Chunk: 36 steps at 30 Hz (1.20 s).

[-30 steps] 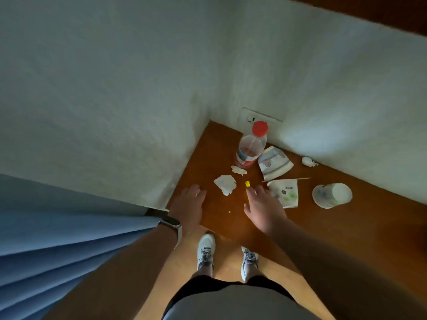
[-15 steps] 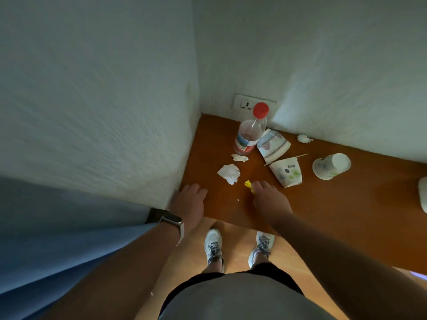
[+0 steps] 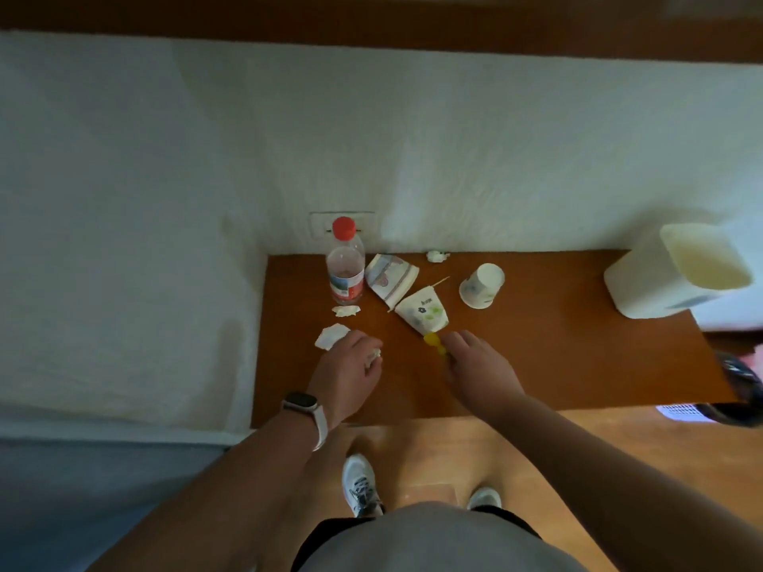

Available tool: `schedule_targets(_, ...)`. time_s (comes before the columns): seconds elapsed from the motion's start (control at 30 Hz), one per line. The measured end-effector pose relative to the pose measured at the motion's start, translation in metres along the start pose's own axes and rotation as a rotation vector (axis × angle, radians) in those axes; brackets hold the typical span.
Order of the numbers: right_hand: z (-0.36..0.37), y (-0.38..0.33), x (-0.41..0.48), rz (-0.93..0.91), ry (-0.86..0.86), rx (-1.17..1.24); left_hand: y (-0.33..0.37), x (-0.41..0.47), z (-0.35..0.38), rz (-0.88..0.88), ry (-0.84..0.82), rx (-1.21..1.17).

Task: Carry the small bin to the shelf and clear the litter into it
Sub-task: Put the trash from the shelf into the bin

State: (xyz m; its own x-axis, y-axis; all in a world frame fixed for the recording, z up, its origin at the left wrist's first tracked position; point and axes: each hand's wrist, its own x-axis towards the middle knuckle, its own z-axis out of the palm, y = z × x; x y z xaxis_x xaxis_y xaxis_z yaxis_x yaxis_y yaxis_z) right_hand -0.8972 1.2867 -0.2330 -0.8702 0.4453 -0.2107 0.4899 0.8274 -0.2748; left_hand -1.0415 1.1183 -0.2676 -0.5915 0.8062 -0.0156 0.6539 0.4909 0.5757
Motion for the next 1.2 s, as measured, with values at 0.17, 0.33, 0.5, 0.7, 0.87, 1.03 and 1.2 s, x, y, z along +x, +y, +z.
schedule_targets(0.17,-0.021,0.042,-0.027,0.086,0.138,0.078,0.055,0.024,0.01,0.076,-0.008,0.008)
schedule_targets(0.33,-0.047,0.098,-0.061,0.133,0.238,0.149,0.128,0.041,0.032,0.193,0.007,0.06)
schedule_targets(0.5,-0.078,0.172,-0.106,0.229,0.343,0.197,0.209,0.052,0.066,0.261,-0.024,0.09)
schedule_targets(0.7,-0.099,0.269,-0.152,0.295,0.375,0.232,0.298,0.069,0.106,0.415,-0.007,0.144)
schedule_targets(0.87,-0.112,0.329,-0.176,0.284,0.384,0.238,0.361,0.076,0.138,0.449,0.018,0.113)
schedule_targets(1.03,-0.126,0.367,-0.181,0.278,0.388,0.252,0.395,0.086,0.151,0.486,0.031,0.101)
schedule_targets(1.2,-0.138,0.382,-0.157,0.243,0.378,0.286,0.409,0.109,0.148,0.432,0.065,0.138)
